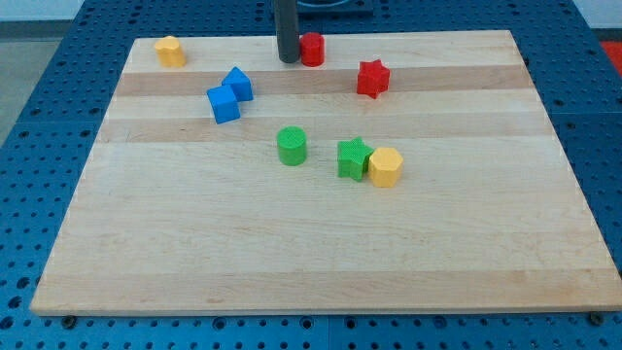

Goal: Move the red blocks slightly to the right

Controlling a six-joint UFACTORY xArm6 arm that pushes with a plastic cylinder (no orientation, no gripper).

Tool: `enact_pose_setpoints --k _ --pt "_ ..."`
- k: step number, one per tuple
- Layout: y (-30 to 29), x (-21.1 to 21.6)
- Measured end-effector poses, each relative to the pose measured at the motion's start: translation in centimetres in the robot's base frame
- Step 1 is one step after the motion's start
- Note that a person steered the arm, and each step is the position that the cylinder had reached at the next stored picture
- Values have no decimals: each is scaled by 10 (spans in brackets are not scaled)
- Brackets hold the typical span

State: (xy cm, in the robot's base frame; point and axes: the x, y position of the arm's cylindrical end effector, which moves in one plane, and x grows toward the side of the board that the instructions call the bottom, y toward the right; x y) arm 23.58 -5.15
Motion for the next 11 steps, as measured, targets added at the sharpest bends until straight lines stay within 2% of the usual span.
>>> enact_pose_setpoints --k 4,8,9,11 --pt "-10 -14" --pt "22 -14" --pt "16 -5" --pt "21 47"
